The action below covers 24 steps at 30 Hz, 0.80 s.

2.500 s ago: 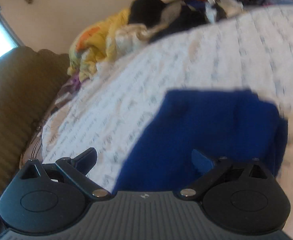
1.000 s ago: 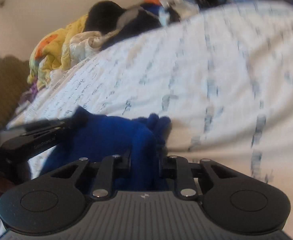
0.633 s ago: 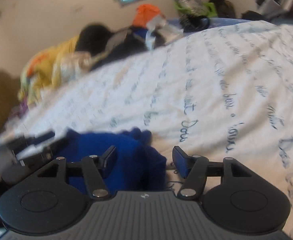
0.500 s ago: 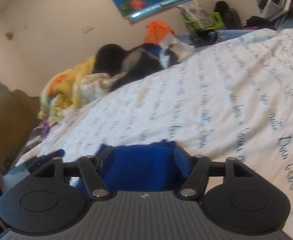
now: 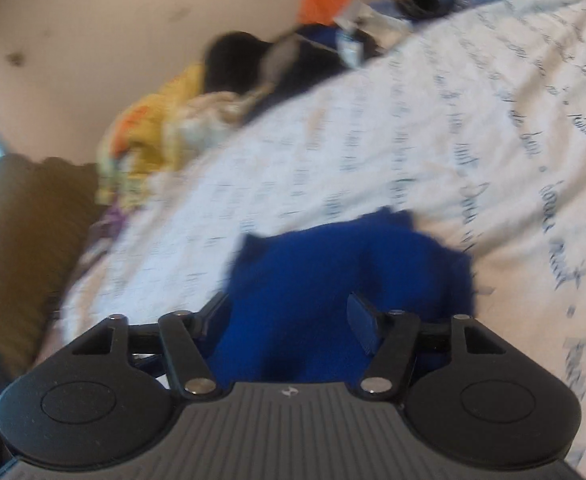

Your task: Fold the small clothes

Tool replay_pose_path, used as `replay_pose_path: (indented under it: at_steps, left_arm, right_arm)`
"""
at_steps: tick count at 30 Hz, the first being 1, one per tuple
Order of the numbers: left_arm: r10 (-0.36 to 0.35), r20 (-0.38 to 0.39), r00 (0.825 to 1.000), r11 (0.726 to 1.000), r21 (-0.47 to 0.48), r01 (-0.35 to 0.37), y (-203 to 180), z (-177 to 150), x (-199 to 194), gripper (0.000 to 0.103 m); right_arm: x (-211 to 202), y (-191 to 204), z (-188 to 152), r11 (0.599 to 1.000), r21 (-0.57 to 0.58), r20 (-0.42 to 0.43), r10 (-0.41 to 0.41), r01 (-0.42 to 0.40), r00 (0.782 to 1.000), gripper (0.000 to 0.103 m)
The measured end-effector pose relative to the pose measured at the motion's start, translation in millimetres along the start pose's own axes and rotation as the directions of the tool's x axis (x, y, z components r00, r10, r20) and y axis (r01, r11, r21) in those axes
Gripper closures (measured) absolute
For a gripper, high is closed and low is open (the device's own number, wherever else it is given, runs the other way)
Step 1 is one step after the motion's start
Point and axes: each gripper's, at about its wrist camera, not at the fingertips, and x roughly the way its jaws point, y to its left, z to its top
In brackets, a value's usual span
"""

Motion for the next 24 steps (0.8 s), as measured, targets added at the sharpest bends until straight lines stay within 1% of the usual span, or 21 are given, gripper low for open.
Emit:
replay_pose_path:
  at_steps: [1, 2, 3, 4, 5, 6, 7, 8, 9, 10, 11, 12, 14, 15, 16, 17, 18, 19, 20, 22, 24]
  left_arm:
    - [-0.014, -0.037, 0.999, 1.000, -0.013, 0.014, 0, -5, 4, 0.017]
    - [0.014, -0.048, 0.999, 1.000, 0.009, -0.014, -4, -12, 10, 0.016]
    - [0.061, -0.021, 0.998, 0.996, 0.064, -0.059, -12, -18, 16, 0.009]
    - [0.095, -0.001, 0.995, 0.987, 0.133, -0.094, -20, -22, 24, 0.006]
    - [0.116, 0.011, 0.993, 0.981, 0.157, -0.117, -25, -23, 27, 0.003]
    - [0.117, -0.001, 0.993, 0.983, 0.144, -0.116, -26, -20, 25, 0.006]
    - [0.110, -0.018, 0.994, 0.987, 0.121, -0.107, -24, -16, 19, 0.009]
    - [0.096, -0.025, 0.995, 0.991, 0.095, -0.093, -21, -13, 11, 0.014]
    - [0.077, -0.026, 0.997, 0.995, 0.069, -0.075, -18, -13, 1, 0.014]
    - [0.062, -0.029, 0.998, 0.997, 0.046, -0.060, -15, -15, -7, 0.014]
    - [0.059, -0.037, 0.998, 0.998, 0.033, -0.058, -13, -17, -11, 0.013]
    - [0.066, -0.047, 0.997, 0.998, 0.027, -0.064, -13, -21, -13, 0.013]
    - [0.080, -0.067, 0.995, 0.997, 0.021, -0.079, -13, -30, -11, 0.013]
    - [0.095, -0.081, 0.992, 0.995, 0.023, -0.093, -14, -34, -8, 0.013]
    - [0.102, -0.091, 0.991, 0.995, 0.020, -0.100, -14, -36, -6, 0.013]
    - [0.097, -0.088, 0.991, 0.995, 0.016, -0.096, -14, -38, -8, 0.013]
    - [0.097, -0.088, 0.991, 0.995, 0.013, -0.096, -13, -39, -10, 0.012]
    - [0.093, -0.092, 0.991, 0.996, 0.003, -0.094, -12, -40, -12, 0.012]
    - [0.088, -0.096, 0.991, 0.996, -0.009, -0.090, -10, -40, -13, 0.012]
    - [0.084, -0.100, 0.991, 0.996, -0.028, -0.087, -6, -42, -13, 0.011]
    - [0.086, -0.098, 0.991, 0.995, -0.038, -0.090, -6, -44, -13, 0.010]
  right_arm:
    - [-3, 2, -10, 1.000, 0.011, -0.021, 0.021, -0.020, 1.000, 0.029]
    - [4, 1, -20, 1.000, 0.016, -0.070, 0.011, -0.010, 0.998, 0.030]
    - [19, -5, -28, 1.000, 0.010, -0.118, -0.015, 0.016, 0.993, 0.031]
    - [24, -10, -32, 0.999, -0.019, -0.070, 0.037, -0.038, 0.997, 0.034]
    - [27, -16, -30, 0.998, -0.010, -0.055, 0.055, -0.056, 0.997, 0.036]
    - [28, -20, -24, 0.998, 0.035, -0.054, 0.055, -0.053, 0.997, 0.039]
    - [27, -21, -16, 0.995, 0.095, -0.075, 0.042, -0.035, 0.996, 0.040]
    - [23, -16, -12, 0.994, 0.107, -0.092, 0.013, -0.003, 0.996, 0.040]
    - [12, -4, -12, 0.997, 0.063, -0.087, -0.033, 0.039, 0.996, 0.037]
    - [0, 7, -16, 0.999, 0.010, -0.064, -0.053, 0.053, 0.997, 0.035]
    - [-12, 16, -22, 0.999, -0.017, -0.044, -0.037, 0.036, 0.998, 0.034]
    - [-21, 20, -30, 1.000, -0.014, -0.040, 0.003, -0.003, 0.999, 0.032]
    - [-21, 18, -43, 0.998, 0.018, -0.080, 0.060, -0.059, 0.995, 0.029]
    - [-13, 12, -50, 0.999, 0.017, -0.116, 0.039, -0.038, 0.993, 0.031]
    - [-4, -1, -57, 1.000, 0.001, -0.134, -0.018, 0.018, 0.991, 0.041]
    - [-9, -11, -58, 1.000, 0.010, -0.079, 0.005, -0.004, 0.997, 0.048]
    - [-13, -21, -56, 0.996, 0.093, -0.082, 0.005, 0.002, 0.997, 0.056]
    - [-19, -20, -54, 0.991, 0.135, -0.073, -0.012, 0.022, 0.997, 0.054]
    - [-27, -12, -53, 0.993, 0.113, -0.055, -0.032, 0.038, 0.998, 0.052]
    - [-40, 12, -56, 0.999, 0.017, -0.027, -0.050, 0.051, 0.998, 0.037]
    - [-43, 23, -61, 1.000, 0.015, -0.049, 0.024, -0.023, 0.999, 0.035]
